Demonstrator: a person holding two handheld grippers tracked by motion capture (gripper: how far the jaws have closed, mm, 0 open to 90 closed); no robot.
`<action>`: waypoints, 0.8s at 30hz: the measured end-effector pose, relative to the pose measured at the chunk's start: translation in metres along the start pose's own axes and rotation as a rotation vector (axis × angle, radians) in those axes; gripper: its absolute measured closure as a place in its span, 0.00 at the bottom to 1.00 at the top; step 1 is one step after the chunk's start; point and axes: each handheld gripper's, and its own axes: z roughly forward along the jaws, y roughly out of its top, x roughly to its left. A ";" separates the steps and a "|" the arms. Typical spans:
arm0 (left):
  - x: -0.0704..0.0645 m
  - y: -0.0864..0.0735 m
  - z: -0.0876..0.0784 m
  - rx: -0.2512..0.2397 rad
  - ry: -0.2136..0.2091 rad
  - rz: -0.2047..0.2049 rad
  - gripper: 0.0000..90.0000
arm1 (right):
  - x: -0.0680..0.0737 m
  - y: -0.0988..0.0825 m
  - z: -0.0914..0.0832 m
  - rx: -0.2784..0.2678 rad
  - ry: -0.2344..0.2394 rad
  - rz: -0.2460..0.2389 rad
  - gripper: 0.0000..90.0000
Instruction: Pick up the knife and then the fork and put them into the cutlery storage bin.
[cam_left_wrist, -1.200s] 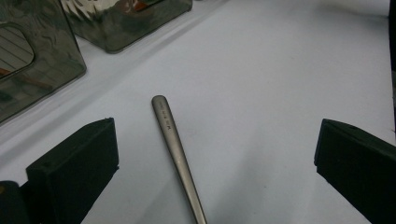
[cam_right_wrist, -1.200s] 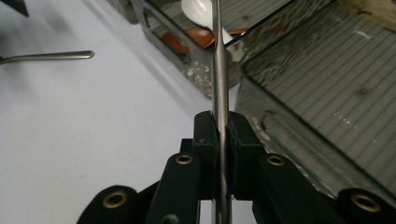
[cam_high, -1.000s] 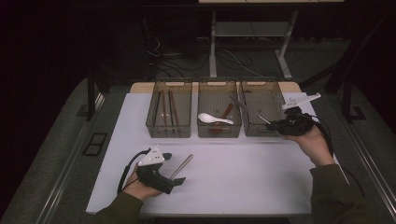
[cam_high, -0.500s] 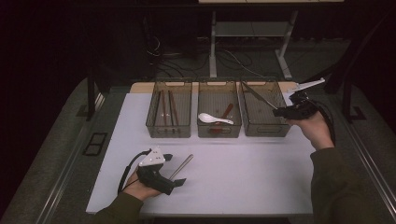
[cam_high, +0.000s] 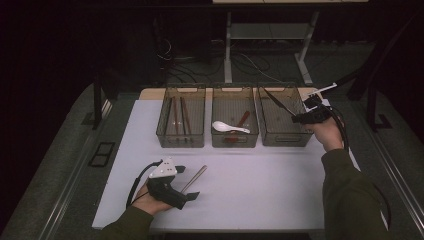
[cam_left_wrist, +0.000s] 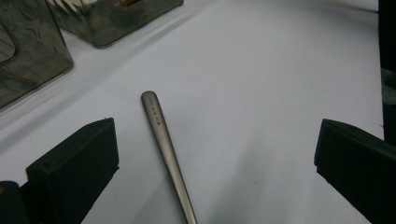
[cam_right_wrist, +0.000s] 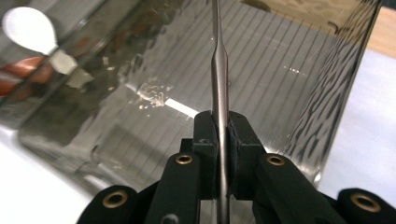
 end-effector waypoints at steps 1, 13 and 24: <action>-0.001 0.000 0.000 -0.002 -0.002 -0.002 0.00 | 0.000 0.000 0.004 0.015 -0.003 0.002 0.93; -0.001 0.000 0.001 0.004 -0.010 -0.002 0.00 | 0.010 0.001 0.029 0.105 -0.056 -0.037 0.91; 0.000 0.000 0.001 0.010 -0.005 0.002 0.00 | 0.010 0.003 0.008 -0.048 -0.030 -0.022 0.60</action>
